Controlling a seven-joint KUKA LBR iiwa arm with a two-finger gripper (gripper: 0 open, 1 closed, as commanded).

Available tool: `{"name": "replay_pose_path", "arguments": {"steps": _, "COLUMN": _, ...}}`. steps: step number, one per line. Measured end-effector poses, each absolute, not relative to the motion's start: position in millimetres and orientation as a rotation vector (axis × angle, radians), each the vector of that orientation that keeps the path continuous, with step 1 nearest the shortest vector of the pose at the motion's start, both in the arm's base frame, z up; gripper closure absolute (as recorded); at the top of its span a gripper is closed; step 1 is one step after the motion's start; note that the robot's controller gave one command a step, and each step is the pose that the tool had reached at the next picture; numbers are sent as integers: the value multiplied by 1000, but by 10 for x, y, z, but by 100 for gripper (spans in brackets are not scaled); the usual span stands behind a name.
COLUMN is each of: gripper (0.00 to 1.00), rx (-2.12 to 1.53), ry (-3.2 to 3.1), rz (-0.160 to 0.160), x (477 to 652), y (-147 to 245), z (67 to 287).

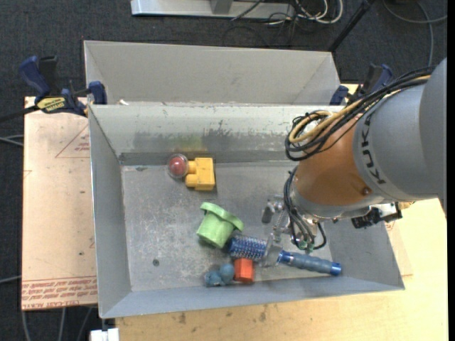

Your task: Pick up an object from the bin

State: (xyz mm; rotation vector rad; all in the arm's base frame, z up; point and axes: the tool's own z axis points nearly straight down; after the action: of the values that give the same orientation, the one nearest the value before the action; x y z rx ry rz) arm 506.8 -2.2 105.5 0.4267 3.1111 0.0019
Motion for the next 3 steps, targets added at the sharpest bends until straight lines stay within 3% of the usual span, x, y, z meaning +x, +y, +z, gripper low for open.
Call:
{"name": "replay_pose_path", "arguments": {"steps": 1, "gripper": 0, "rx": 697, "ry": 3066, "rz": 1, "x": 5123, "y": 19, "z": 688}}
{"name": "replay_pose_path", "arguments": {"steps": 2, "gripper": 0, "rx": 692, "ry": 3065, "rz": 0, "x": 5124, "y": 23, "z": 686}}
{"name": "replay_pose_path", "arguments": {"steps": 3, "gripper": 100, "rx": 691, "ry": 3064, "rz": 0, "x": 5126, "y": 26, "z": 686}}
